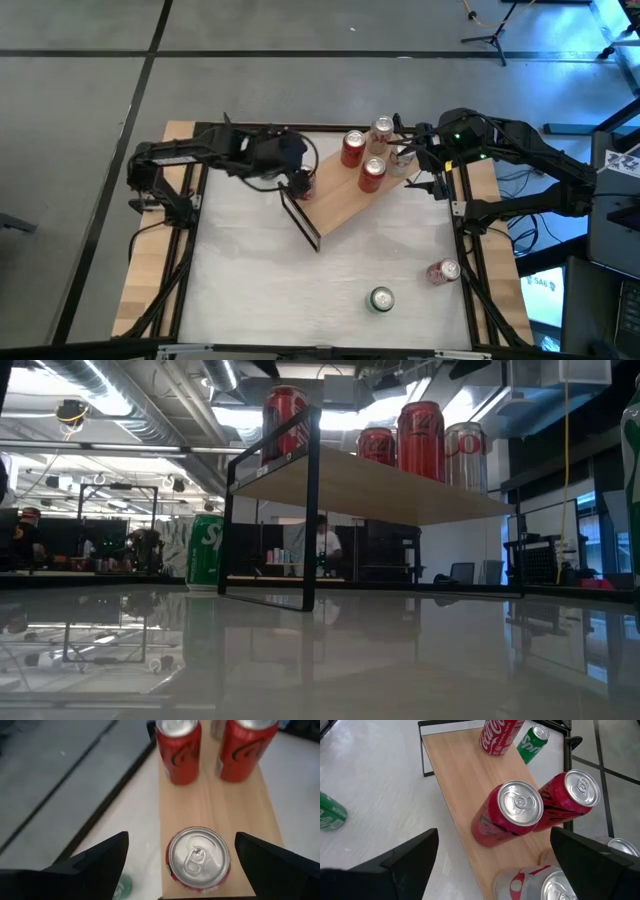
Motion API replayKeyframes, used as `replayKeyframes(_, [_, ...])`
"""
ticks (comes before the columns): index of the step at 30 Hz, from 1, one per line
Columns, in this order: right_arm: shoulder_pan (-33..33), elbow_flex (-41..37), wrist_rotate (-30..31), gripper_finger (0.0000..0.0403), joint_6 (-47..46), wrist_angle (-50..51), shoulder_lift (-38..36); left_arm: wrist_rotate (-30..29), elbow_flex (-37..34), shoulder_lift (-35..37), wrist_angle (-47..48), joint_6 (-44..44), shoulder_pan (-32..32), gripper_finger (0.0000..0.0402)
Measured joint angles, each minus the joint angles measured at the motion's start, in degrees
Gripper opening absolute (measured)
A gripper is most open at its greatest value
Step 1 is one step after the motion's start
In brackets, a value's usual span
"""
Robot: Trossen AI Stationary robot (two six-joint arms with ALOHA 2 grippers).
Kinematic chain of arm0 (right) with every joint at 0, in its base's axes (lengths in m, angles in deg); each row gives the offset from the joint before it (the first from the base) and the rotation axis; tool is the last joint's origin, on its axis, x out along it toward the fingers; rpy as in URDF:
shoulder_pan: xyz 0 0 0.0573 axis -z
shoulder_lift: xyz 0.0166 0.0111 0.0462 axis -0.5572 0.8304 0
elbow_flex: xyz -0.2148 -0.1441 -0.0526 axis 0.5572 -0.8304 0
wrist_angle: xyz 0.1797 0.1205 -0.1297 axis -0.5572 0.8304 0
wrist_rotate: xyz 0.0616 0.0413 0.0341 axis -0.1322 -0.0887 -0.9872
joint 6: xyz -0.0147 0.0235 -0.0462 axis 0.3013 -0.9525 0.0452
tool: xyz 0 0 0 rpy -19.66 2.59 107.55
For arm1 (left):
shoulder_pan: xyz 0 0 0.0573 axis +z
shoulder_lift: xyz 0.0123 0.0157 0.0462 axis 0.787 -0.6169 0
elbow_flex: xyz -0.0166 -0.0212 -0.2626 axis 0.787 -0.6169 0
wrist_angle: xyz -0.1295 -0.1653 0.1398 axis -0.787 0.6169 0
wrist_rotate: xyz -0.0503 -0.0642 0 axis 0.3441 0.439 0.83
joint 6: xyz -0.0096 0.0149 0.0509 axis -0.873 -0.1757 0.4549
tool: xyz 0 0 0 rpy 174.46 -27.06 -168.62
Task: Place canned beverage on shelf
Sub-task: Put the left red and white soda can on the shelf
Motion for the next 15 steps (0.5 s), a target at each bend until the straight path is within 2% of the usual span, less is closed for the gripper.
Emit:
replayKeyframes(5, [0.0, 0.0, 0.0, 0.0379, 0.0, 0.0, 0.0, -9.6, -1.2, 2.8, 0.1, -3.1, -5.9, 0.0353])
replayKeyframes(10, [0.0, 0.0, 0.0, 0.0379, 0.0, 0.0, 0.0, -18.9, -8.0, 4.1, 0.4, -10.8, -11.6, 0.0353])
replayKeyframes(15, [0.0, 0.0, 0.0, 0.0379, 0.0, 0.0, 0.0, -22.2, -16.8, 4.3, 0.1, -20.1, -16.2, 0.0353])
